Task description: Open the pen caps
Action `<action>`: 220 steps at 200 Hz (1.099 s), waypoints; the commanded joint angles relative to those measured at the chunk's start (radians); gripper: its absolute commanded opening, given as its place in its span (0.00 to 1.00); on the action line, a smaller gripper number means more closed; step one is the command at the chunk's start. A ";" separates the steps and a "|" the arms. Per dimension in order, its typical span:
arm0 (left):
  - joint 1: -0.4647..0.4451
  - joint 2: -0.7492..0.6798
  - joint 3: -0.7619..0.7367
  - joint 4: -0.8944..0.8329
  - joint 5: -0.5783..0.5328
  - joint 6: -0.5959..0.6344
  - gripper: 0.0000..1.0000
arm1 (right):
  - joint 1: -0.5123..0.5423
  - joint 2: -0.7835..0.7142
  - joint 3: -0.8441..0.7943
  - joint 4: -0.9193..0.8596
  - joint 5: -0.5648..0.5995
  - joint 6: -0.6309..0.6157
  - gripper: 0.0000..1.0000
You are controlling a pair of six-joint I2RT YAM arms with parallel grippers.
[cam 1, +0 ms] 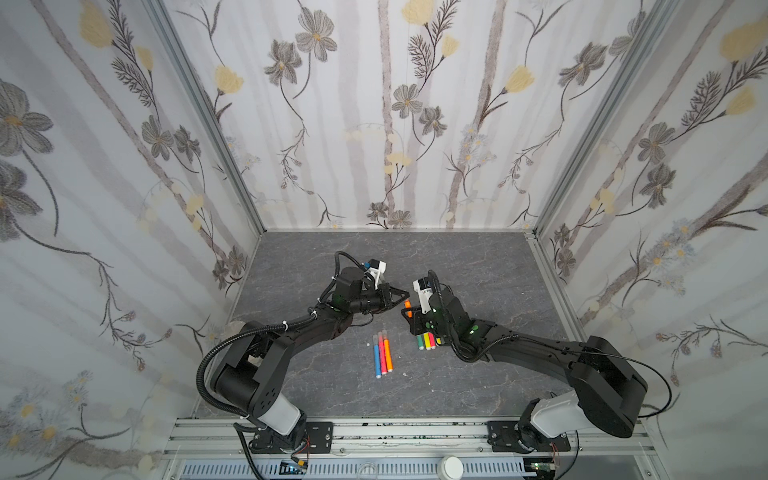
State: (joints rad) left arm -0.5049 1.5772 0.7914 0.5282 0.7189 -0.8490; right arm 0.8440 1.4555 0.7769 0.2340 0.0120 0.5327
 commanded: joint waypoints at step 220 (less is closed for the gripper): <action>0.228 0.059 0.153 -0.252 -0.210 0.248 0.00 | 0.124 -0.047 -0.126 0.044 0.066 0.058 0.00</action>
State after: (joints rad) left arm -0.2867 1.6344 0.9466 0.2131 0.6430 -0.6502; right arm 0.9661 1.4021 0.6510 0.3119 0.0868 0.5789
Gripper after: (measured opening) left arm 0.065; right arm 0.156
